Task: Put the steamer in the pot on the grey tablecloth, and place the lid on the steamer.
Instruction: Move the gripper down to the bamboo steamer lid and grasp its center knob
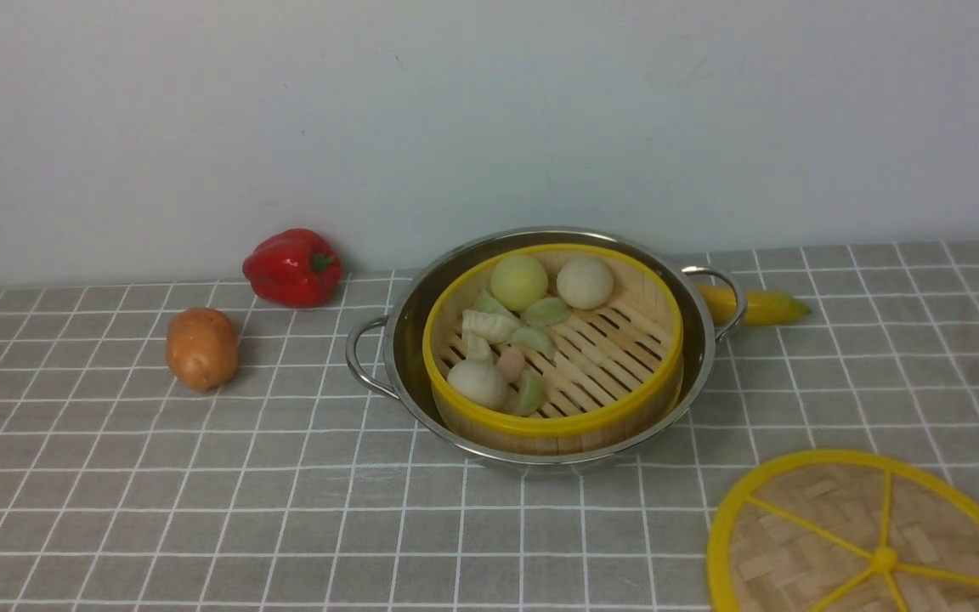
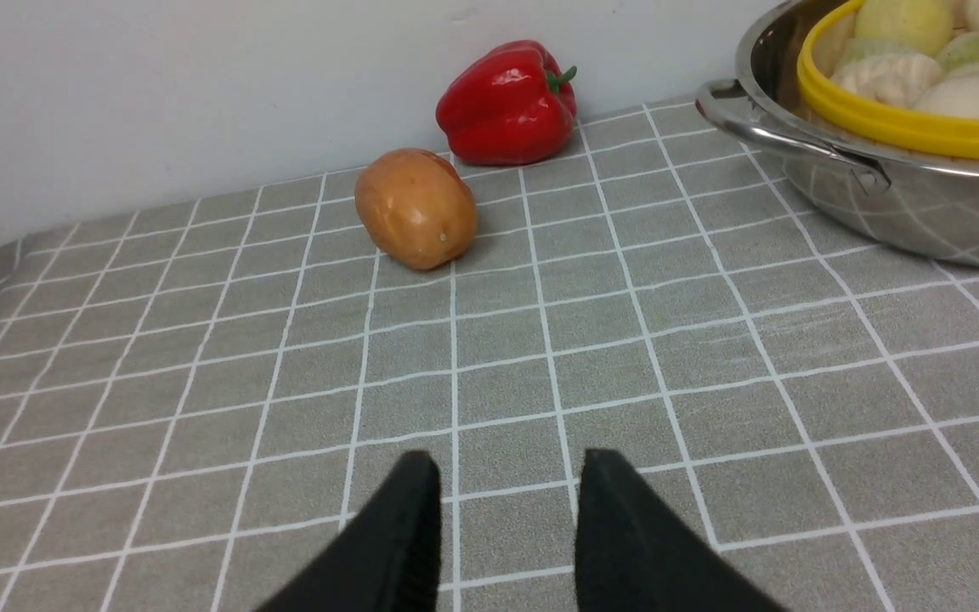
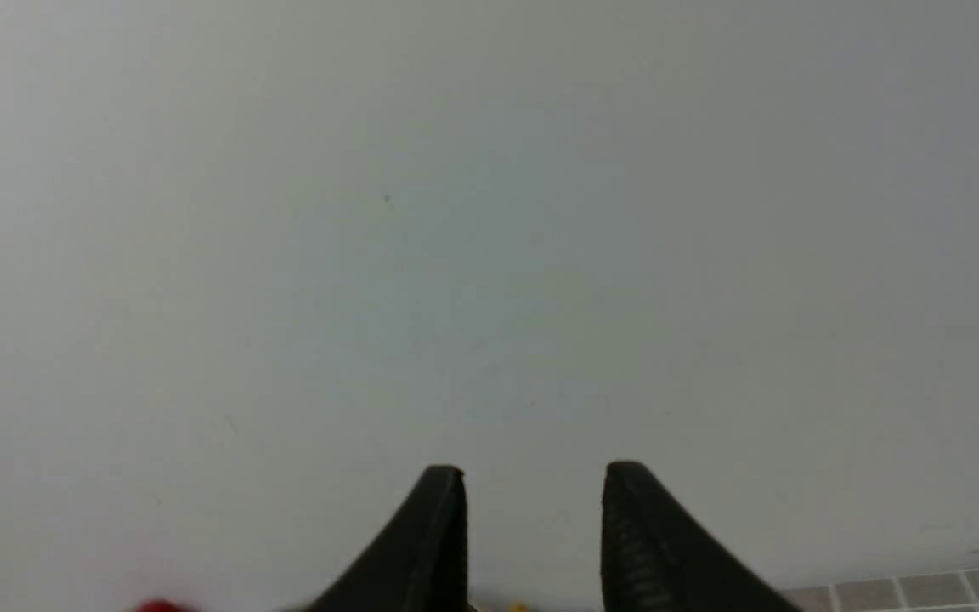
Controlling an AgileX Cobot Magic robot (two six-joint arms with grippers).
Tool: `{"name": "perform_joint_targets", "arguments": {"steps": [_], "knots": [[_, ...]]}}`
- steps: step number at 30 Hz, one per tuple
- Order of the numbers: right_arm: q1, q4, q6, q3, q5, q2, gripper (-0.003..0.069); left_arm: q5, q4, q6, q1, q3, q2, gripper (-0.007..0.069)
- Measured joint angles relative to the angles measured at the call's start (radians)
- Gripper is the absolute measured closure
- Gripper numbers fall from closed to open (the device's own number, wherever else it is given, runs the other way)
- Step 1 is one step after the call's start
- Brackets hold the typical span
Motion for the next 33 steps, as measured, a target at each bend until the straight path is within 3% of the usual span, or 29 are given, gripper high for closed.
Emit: {"name": "perform_joint_targets", "arguments": {"steps": [6, 11, 15, 22, 26, 33], "knots": [[0.0, 0.058, -0.253, -0.212, 0.322, 0.217, 0.0414, 0.001, 0.001, 0.0, 0.0, 0.0, 0.0, 0.0392], [0.0, 0.13, -0.355, -0.365, 0.618, 0.503, 0.0414, 0.001, 0.001, 0.0, 0.0, 0.0, 0.0, 0.0391], [0.012, 0.131, -0.408, -0.404, 0.69, 0.683, 0.0414, 0.001, 0.001, 0.0, 0.0, 0.0, 0.0, 0.0384], [0.142, 0.047, -0.407, -0.411, 0.703, 0.855, 0.0414, 0.001, 0.001, 0.0, 0.0, 0.0, 0.0, 0.0382], [0.23, -0.072, -0.296, -0.411, 0.706, 0.95, 0.0414, 0.001, 0.001, 0.0, 0.0, 0.0, 0.0, 0.0382], [0.257, -0.138, -0.192, -0.411, 0.697, 1.06, 0.0414, 0.001, 0.001, 0.0, 0.0, 0.0, 0.0, 0.0382]]}}
